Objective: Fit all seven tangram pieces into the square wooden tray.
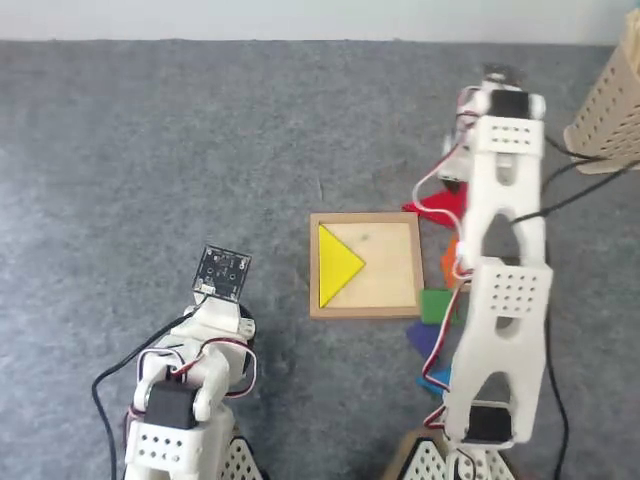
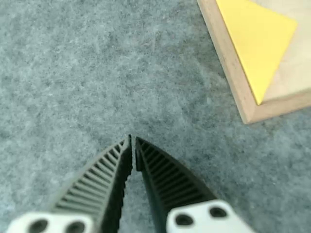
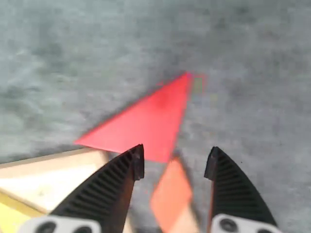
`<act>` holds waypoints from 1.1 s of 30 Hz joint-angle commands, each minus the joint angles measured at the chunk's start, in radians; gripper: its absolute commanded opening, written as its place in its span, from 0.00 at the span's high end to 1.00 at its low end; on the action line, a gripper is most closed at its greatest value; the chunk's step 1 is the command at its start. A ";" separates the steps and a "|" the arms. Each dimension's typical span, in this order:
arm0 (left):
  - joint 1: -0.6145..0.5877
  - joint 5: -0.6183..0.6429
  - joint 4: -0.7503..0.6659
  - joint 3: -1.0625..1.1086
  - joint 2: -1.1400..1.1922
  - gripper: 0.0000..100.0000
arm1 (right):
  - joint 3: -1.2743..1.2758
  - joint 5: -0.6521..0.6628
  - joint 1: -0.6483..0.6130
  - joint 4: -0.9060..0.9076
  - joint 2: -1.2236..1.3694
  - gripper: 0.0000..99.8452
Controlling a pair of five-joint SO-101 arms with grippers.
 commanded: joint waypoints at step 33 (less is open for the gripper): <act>0.008 0.008 0.006 -0.019 -0.021 0.99 | -0.055 0.365 0.193 0.087 0.171 0.79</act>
